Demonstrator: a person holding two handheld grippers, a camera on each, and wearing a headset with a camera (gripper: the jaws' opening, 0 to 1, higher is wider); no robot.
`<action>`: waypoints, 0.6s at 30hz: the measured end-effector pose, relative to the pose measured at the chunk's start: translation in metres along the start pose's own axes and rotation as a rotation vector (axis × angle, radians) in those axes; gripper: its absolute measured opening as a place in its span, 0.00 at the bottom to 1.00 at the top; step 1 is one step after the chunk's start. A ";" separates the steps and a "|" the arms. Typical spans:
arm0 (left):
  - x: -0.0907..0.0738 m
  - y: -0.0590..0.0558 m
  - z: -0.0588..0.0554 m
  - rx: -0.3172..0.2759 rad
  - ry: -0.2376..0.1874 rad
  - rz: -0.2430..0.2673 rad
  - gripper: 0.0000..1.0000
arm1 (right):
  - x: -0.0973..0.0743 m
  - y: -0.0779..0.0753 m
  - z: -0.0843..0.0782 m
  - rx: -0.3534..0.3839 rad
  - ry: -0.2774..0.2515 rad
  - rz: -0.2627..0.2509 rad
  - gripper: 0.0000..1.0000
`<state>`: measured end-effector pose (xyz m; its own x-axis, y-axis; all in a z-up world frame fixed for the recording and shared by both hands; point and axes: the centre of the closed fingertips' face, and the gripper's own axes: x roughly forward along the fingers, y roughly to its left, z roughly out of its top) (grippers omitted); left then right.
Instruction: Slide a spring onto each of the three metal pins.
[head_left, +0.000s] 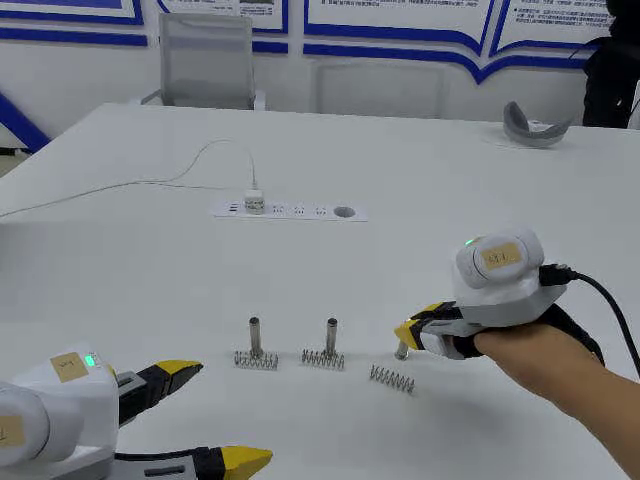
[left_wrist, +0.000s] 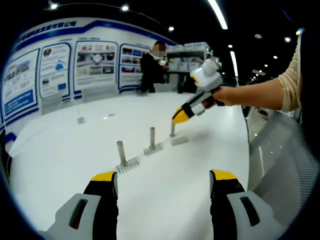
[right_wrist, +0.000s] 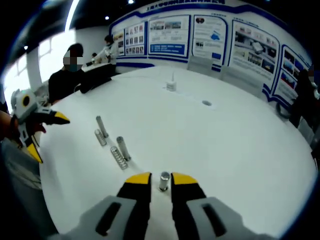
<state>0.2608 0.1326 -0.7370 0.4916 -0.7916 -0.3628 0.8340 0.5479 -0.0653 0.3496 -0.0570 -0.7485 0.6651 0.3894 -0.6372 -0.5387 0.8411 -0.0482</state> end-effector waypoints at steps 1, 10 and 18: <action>0.000 0.000 0.000 0.001 0.000 0.000 0.76 | -0.001 0.000 0.000 -0.001 -0.002 -0.002 0.17; 0.000 0.001 0.001 0.002 -0.004 -0.001 0.76 | -0.020 0.003 0.004 -0.011 -0.041 -0.006 0.17; 0.001 0.001 0.000 0.001 -0.003 -0.003 0.76 | -0.027 0.024 0.001 -0.068 -0.036 0.050 0.17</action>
<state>0.2624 0.1327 -0.7376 0.4901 -0.7938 -0.3601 0.8355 0.5456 -0.0656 0.3191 -0.0472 -0.7317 0.6538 0.4444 -0.6124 -0.6048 0.7933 -0.0701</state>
